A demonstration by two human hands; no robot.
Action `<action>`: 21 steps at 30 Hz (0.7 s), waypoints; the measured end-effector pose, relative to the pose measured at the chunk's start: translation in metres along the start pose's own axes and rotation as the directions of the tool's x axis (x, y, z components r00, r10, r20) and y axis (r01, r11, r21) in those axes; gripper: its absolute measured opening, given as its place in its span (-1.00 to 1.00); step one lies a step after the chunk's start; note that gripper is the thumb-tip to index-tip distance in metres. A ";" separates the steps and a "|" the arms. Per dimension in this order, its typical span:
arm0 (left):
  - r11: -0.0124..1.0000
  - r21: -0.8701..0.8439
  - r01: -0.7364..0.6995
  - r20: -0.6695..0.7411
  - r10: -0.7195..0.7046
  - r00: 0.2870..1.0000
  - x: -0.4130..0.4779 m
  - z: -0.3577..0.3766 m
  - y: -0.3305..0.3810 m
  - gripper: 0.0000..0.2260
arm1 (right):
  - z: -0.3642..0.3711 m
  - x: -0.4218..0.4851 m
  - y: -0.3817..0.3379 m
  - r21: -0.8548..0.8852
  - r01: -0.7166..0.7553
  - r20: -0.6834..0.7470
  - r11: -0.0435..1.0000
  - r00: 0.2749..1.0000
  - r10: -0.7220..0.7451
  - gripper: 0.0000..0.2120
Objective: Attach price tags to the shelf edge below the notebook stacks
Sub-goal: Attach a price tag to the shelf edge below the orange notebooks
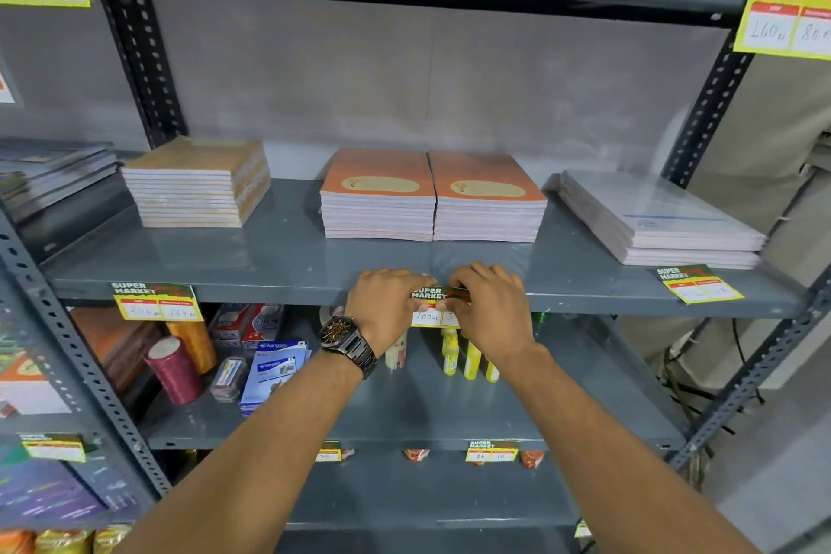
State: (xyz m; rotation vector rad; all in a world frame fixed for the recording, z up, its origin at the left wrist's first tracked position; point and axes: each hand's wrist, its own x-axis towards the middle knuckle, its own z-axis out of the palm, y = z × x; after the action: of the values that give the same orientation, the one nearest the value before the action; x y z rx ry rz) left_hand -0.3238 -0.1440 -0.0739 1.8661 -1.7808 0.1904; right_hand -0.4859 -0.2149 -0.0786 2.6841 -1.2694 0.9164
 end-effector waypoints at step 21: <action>0.994 -0.097 -0.055 0.029 0.058 0.998 0.027 0.023 0.090 -0.66 | -0.094 -0.051 0.121 0.319 -0.119 -0.081 0.940 0.985 0.152 -0.71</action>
State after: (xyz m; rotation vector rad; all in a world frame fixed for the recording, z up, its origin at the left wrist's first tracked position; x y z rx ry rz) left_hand -0.4131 -0.1763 -0.0544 1.7624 -1.8324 0.0941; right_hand -0.6438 -0.2343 -0.0536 2.7526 -1.4083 1.3659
